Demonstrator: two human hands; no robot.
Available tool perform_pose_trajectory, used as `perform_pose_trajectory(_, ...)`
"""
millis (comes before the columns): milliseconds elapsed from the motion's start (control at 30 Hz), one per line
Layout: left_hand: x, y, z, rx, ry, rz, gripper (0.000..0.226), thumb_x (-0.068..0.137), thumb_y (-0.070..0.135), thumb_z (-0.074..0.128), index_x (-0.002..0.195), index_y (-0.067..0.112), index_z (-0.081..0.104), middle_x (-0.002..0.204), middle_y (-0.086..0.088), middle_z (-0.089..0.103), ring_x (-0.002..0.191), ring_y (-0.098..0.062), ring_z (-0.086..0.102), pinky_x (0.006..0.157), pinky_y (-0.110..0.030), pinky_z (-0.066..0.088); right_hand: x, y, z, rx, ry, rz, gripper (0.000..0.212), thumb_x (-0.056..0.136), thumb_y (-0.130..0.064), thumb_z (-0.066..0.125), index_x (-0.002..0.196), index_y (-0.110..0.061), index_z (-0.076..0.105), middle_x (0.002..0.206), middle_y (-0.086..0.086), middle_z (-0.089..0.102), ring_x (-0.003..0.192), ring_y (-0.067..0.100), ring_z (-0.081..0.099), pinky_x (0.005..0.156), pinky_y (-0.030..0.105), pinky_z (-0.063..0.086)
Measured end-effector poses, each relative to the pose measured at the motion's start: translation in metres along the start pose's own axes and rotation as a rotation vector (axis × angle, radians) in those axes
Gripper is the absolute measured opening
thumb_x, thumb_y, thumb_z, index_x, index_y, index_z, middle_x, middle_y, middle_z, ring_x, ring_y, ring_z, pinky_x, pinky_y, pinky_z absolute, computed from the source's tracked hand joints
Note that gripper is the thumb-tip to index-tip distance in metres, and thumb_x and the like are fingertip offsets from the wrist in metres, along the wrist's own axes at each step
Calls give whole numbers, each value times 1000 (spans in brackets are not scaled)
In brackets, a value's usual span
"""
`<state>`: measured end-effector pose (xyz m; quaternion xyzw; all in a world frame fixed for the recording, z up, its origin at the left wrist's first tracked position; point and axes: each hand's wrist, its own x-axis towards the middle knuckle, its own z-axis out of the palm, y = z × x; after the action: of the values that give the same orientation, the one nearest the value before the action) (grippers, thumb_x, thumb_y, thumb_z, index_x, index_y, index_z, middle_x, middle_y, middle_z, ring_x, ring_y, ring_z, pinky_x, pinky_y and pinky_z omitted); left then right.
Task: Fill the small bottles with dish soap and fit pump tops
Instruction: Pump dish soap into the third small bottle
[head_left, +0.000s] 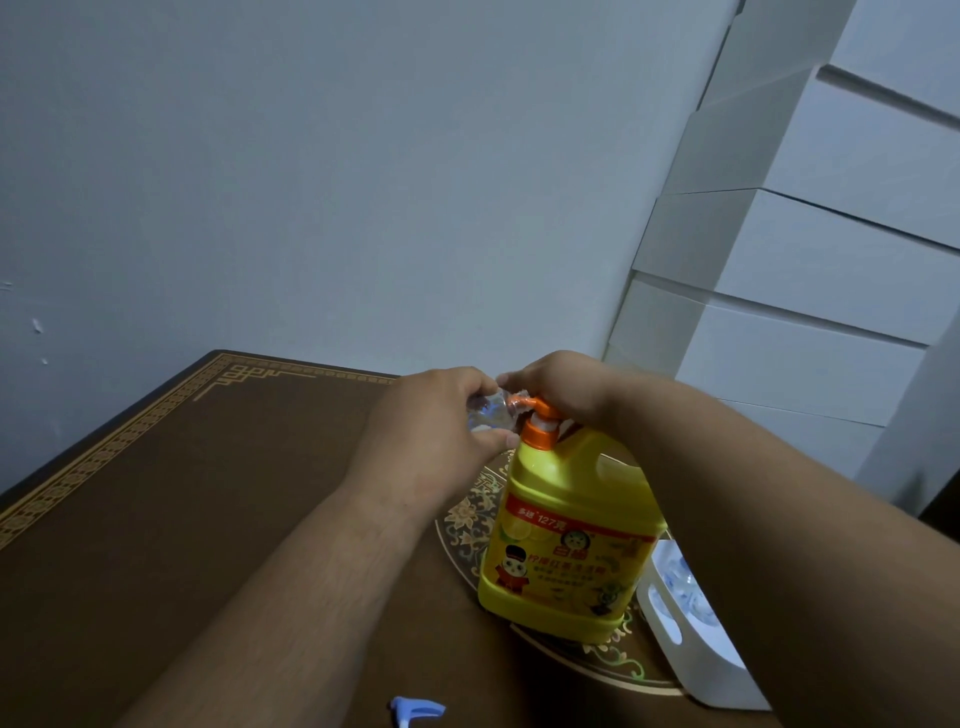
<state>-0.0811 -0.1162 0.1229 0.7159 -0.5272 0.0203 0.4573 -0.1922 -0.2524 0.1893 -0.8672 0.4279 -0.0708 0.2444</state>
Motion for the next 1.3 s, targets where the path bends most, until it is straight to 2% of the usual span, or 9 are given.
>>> perform_pose_trajectory(133,0,1,0,-28,24,14,45,79,52,86,119,37,72,110,18,72,94,-3,63,74,-18,48,-5,1,0,229,47,-6,48,103,-56,47,103,-15,73,69,1,70,61,15,64,52,16,49)
perform_pose_trajectory(267,1,3,2,-16,59,31,50,83,54,82,127,35,69,120,15,73,103,-6,66,86,-26,55,0,8,-3,237,102,-79,103,81,-95,16,85,-9,74,74,10,71,66,23,64,71,35,53)
perform_pose_trajectory(400,1,4,3,-4,64,45,51,85,54,80,130,34,67,123,13,72,106,-7,65,86,-26,53,-2,7,-4,256,131,-79,105,84,-92,15,88,-7,76,75,11,72,70,24,65,76,38,55)
perform_pose_trajectory(567,0,2,3,58,35,41,50,84,57,79,127,36,67,120,15,73,103,-6,66,87,-32,57,-1,5,1,211,107,-16,66,92,-75,49,79,-13,70,62,3,68,63,22,63,67,32,50)
perform_pose_trajectory(733,1,2,2,66,2,24,42,82,57,80,118,39,70,108,16,73,94,-5,65,78,-29,55,-1,3,2,159,83,-12,42,97,-60,56,90,-21,72,73,1,67,71,19,61,65,30,48)
perform_pose_trajectory(867,0,4,0,37,7,21,44,83,55,80,122,37,69,113,15,74,97,-6,67,85,-33,58,0,4,3,184,110,-28,64,92,-75,47,75,-17,67,53,-3,64,62,20,60,67,32,46)
perform_pose_trajectory(1033,0,5,1,-13,46,35,52,83,52,83,129,35,69,120,14,74,94,-4,65,81,-22,50,1,7,-1,274,150,-82,86,85,-91,25,74,-17,67,71,9,70,67,25,63,71,38,56)
perform_pose_trajectory(1200,0,5,0,6,54,41,51,82,52,83,128,36,70,121,14,74,97,-6,67,83,-26,52,-2,7,-2,296,79,-28,54,97,-64,53,81,-14,67,60,2,66,51,18,60,52,22,48)
perform_pose_trajectory(1300,0,4,1,55,43,48,52,82,54,82,129,36,69,120,14,74,99,-7,68,82,-26,52,-2,5,0,273,64,-13,37,101,-47,58,96,-15,75,85,11,74,63,20,66,52,23,50)
